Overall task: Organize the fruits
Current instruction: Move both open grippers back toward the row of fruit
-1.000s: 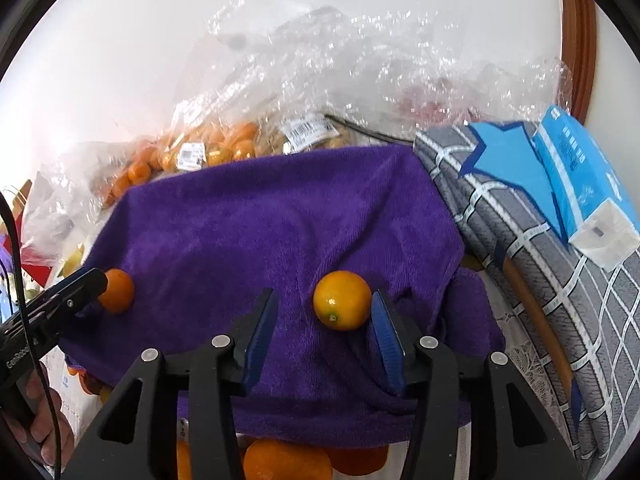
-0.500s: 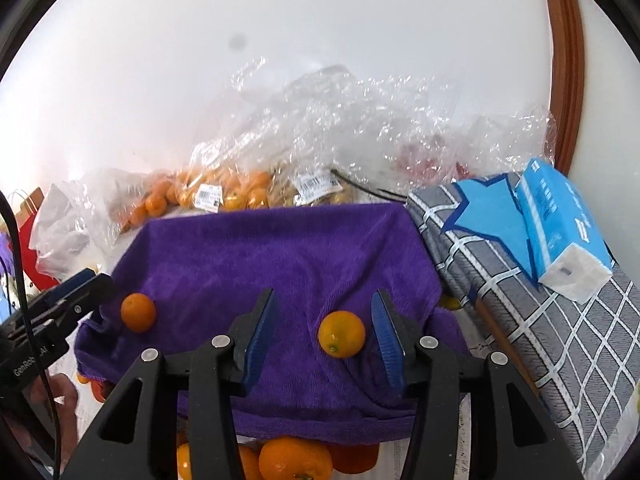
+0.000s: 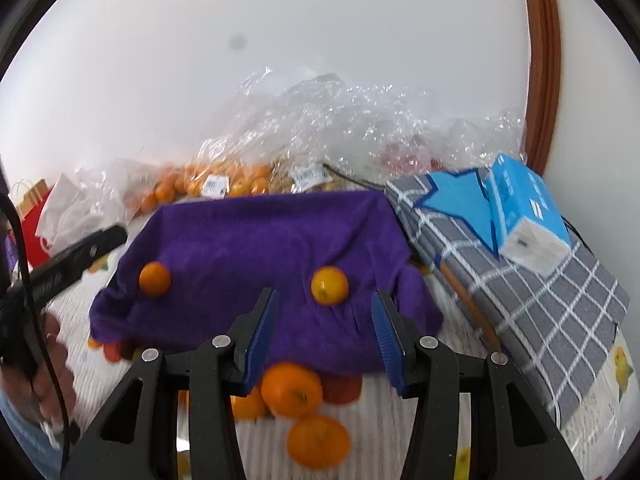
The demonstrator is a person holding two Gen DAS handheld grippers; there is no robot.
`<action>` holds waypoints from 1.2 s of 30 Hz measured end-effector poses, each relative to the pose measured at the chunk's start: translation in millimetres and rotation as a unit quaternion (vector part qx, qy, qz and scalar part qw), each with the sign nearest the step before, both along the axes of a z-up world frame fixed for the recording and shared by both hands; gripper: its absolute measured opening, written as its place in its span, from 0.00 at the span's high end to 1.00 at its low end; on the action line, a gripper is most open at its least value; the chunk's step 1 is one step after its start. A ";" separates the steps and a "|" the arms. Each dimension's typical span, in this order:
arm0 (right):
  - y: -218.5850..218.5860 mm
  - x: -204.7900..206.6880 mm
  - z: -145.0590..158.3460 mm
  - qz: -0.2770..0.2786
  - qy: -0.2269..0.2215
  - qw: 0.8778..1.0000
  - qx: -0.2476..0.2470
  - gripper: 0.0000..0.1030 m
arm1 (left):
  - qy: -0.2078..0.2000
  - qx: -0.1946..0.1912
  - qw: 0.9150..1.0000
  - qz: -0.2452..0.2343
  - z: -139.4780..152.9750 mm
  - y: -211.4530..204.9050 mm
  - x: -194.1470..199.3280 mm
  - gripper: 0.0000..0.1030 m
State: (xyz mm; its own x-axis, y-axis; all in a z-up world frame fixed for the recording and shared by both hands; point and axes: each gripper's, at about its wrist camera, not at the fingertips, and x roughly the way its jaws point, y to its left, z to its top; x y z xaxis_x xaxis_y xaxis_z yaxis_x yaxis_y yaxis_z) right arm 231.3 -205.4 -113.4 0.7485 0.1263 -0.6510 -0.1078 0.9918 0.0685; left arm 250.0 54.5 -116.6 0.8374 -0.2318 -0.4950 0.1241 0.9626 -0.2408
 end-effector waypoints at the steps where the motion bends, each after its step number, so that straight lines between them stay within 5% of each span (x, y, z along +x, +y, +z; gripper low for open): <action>1: -2.4 -4.8 -1.1 -0.001 0.002 1.000 0.002 0.53 | 0.002 -0.001 1.000 0.000 -0.3 0.0 0.2 0.51; 7: -12.9 -30.2 -1.1 -0.013 0.014 1.000 -0.006 0.53 | 0.040 0.000 0.999 -0.011 0.3 -1.5 -3.4 0.52; 13: -23.9 -51.2 -2.8 -0.029 0.010 0.999 -0.013 0.53 | 0.020 0.006 0.999 -0.026 7.4 3.5 -48.0 0.52; 20: -26.7 -67.8 -18.5 -0.031 0.029 0.999 -0.014 0.53 | 0.067 0.029 0.997 -0.017 -27.0 18.7 -77.6 0.51; 30: -6.7 -63.5 -46.2 0.011 0.062 0.998 -0.003 0.53 | 0.098 -0.029 0.995 -0.015 -56.7 39.9 -83.3 0.51; 36: 4.9 -48.0 -62.0 0.025 0.082 0.996 -0.030 0.53 | 0.105 -0.027 0.994 -0.027 -61.6 33.6 -81.9 0.51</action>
State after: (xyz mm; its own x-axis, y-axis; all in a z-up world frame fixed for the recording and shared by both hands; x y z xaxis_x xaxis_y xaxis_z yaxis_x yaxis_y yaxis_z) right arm 183.3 -200.4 -175.5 0.6249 0.1185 -0.7716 -0.1498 0.9882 0.0305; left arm 168.1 88.1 -178.2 0.7024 -0.3043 -0.6434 0.1166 0.9410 -0.3178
